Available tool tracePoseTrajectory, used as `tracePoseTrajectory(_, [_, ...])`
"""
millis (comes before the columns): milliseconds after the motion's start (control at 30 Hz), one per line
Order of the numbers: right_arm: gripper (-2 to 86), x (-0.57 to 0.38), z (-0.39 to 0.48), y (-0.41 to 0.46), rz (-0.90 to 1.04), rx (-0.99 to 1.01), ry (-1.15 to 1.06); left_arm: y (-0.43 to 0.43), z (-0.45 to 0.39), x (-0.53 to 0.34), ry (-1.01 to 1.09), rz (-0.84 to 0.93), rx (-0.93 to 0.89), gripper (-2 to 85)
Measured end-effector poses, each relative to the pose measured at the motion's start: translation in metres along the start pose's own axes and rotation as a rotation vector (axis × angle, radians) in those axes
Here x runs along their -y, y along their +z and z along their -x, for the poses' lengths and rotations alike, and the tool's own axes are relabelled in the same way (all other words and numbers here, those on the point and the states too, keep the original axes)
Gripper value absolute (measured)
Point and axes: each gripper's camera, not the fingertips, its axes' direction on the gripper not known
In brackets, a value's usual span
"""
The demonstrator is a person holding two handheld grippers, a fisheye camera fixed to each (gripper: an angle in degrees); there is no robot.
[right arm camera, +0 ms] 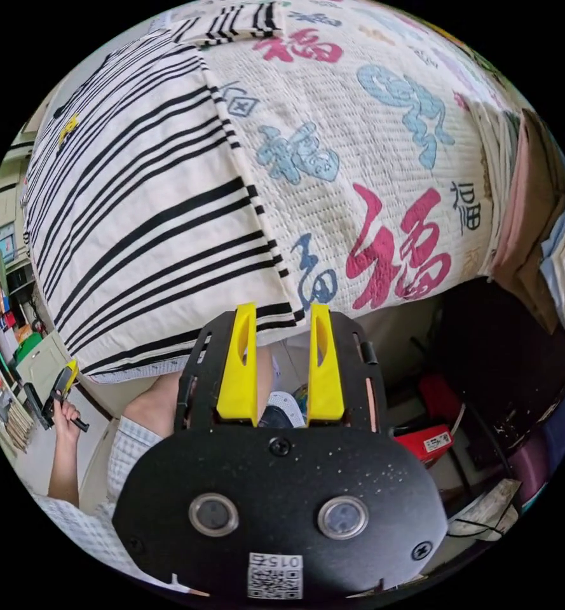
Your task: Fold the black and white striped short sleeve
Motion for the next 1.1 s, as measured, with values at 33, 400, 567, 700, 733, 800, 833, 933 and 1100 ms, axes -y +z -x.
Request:
tracePoseTrajectory(33, [11.4, 0.005, -0.011, 0.008, 0.006, 0.030, 0.009, -0.004, -0.005, -0.001, -0.001, -0.001, 0.032, 8.1])
tracePoseTrajectory(400, [0.4, 0.024, -0.077, 0.028, 0.121, 0.092, -0.196, -0.061, -0.038, -0.017, 0.022, 0.053, 0.168, 0.1])
tracePoseTrajectory(567, [-0.4, 0.027, -0.101, 0.038, 0.167, 0.108, -0.256, -0.068, -0.053, -0.026, -0.022, 0.059, 0.279, 0.1])
tracePoseTrajectory(700, [-0.1, 0.032, -0.103, 0.059, 0.200, 0.039, -0.231, -0.061, -0.052, -0.031, -0.073, 0.071, 0.280, -0.2])
tracePoseTrajectory(733, [0.0, 0.031, -0.103, 0.063, 0.198, 0.015, -0.214, -0.063, -0.052, -0.033, -0.089, 0.067, 0.285, -0.2])
tracePoseTrajectory(800, [0.2, 0.025, -0.103, 0.067, 0.171, -0.030, -0.208, -0.066, -0.054, -0.036, -0.081, 0.063, 0.307, -0.2])
tracePoseTrajectory(833, [0.2, 0.018, -0.102, 0.068, 0.135, -0.059, -0.203, -0.068, -0.056, -0.039, -0.052, 0.060, 0.330, -0.2])
tracePoseTrajectory(933, [0.2, -0.004, -0.102, 0.073, 0.025, -0.129, -0.177, -0.072, -0.050, -0.044, -0.046, 0.048, 0.323, -0.2])
tracePoseTrajectory(1100, [0.1, -0.011, -0.098, 0.072, 0.062, -0.224, -0.099, -0.085, -0.017, -0.049, -0.122, 0.051, 0.160, -0.3])
